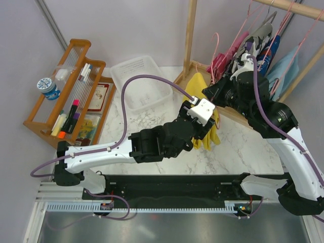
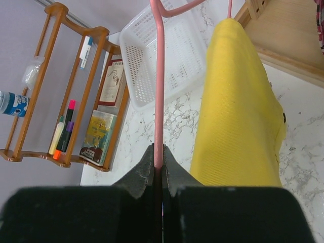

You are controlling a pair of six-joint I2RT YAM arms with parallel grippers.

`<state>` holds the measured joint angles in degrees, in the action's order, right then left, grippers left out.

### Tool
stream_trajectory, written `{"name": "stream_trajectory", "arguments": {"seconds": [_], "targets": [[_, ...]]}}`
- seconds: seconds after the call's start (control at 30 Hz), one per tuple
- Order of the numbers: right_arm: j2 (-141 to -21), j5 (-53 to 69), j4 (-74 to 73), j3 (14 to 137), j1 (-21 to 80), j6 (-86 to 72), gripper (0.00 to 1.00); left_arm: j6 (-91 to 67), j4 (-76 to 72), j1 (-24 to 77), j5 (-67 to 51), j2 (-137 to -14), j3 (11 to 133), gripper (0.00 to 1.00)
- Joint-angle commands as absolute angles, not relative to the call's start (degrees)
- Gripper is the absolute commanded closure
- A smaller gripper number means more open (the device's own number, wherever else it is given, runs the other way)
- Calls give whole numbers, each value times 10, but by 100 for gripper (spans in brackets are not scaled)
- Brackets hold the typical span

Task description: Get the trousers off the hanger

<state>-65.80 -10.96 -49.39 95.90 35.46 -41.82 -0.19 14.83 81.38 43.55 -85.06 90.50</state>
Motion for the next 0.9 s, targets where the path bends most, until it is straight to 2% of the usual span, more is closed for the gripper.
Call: {"name": "stream_trajectory", "arguments": {"seconds": [0.0,0.27,0.37,0.47,0.53,0.87], "targets": [[-628,-105,-396,976,357,-431,100,25,94,809,463,-860,905,35],[-606,-92,-392,971,357,-441,100,26,74,785,485,-872,887,34],[-589,-77,-374,952,357,-446,100,-19,64,784,456,-819,841,36],[-558,-57,-353,935,357,-447,100,-48,54,785,405,-760,802,32],[-547,-45,-334,926,357,-447,100,-47,62,785,371,-744,796,26],[-507,-16,-278,897,357,-448,100,-79,95,787,244,-731,833,15]]}}
